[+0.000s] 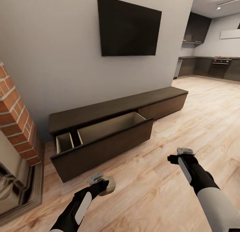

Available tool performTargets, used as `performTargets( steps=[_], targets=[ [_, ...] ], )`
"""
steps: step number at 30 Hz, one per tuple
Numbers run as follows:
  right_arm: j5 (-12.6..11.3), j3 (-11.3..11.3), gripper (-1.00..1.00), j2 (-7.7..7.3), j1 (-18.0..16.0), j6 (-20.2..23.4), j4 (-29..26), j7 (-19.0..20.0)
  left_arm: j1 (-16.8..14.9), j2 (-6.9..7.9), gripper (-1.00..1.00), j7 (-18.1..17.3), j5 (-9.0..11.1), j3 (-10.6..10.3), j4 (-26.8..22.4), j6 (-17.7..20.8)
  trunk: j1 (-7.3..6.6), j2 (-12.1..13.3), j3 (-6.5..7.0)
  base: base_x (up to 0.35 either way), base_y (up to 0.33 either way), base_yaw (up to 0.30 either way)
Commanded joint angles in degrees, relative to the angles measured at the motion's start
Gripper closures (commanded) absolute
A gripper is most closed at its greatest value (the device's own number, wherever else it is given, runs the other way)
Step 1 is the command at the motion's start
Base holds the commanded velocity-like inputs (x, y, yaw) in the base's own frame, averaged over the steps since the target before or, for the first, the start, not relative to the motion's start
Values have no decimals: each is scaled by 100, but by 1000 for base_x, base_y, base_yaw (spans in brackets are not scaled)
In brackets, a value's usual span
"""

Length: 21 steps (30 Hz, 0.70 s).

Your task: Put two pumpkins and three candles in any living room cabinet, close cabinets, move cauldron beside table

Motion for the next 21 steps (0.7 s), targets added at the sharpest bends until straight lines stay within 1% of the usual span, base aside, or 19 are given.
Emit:
performTargets(
  steps=[1,9,21],
  targets=[
    [-61,5,-100,-1,-25,-2,48,-40,-2,2,100,52,66,-15,-14,23,1,-2,-6,245,-268,0],
    [-62,19,-100,2,-64,-32,131,-46,-2,2,100,52,65,-14,-14,24,1,-2,-6,228,-280,-12],
    [-62,23,-100,11,-67,-26,92,-55,1,-2,100,-2,64,-61,7,36,1,-2,-6,193,-301,-242]
  ],
)
